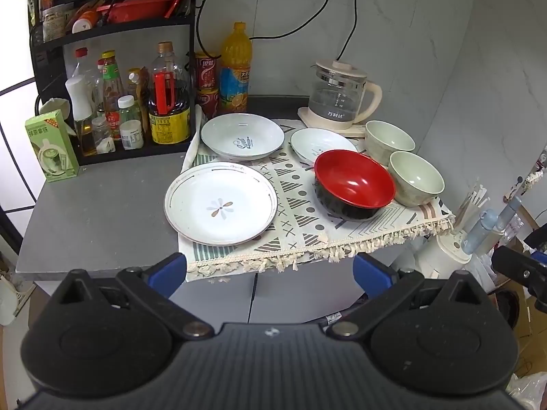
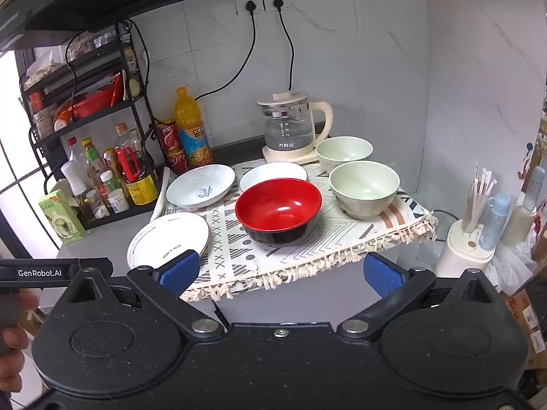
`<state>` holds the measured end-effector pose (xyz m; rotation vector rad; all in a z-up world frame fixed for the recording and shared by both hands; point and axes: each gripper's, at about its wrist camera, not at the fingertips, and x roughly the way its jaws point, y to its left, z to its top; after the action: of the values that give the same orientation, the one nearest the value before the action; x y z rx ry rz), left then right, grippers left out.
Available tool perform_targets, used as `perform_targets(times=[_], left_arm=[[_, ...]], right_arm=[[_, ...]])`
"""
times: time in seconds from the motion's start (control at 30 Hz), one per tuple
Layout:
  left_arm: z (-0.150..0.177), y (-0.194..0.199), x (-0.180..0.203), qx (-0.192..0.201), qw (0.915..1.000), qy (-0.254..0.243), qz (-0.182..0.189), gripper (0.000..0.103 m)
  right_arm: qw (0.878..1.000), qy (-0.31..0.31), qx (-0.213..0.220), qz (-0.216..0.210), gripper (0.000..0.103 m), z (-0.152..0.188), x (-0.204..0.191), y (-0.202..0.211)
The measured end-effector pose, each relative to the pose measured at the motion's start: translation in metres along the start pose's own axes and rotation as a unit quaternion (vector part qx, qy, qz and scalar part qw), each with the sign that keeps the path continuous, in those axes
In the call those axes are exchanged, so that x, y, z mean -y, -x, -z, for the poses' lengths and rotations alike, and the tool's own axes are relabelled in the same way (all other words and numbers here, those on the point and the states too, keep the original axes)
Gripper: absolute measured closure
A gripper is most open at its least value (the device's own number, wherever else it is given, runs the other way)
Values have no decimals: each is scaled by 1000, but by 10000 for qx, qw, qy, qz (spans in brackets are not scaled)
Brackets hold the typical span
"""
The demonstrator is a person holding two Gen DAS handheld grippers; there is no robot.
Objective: Organize plates and bowls
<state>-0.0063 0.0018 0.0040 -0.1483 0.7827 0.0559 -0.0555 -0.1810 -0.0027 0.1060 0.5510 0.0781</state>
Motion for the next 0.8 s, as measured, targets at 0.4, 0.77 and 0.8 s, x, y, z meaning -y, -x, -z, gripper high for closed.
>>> perform_targets(times=[0.4, 0.77, 0.8], left_arm=[[1, 6, -11, 32, 10000, 7, -16, 1], [3, 8, -19, 31, 10000, 9, -20, 1], [3, 8, -20, 29, 10000, 9, -21, 1]], right_arm=[[10000, 14, -42, 9, 0, -2, -6, 3], [10000, -42, 5, 33, 0, 2, -8, 2], [10000, -57, 15, 30, 0, 2, -8, 2]])
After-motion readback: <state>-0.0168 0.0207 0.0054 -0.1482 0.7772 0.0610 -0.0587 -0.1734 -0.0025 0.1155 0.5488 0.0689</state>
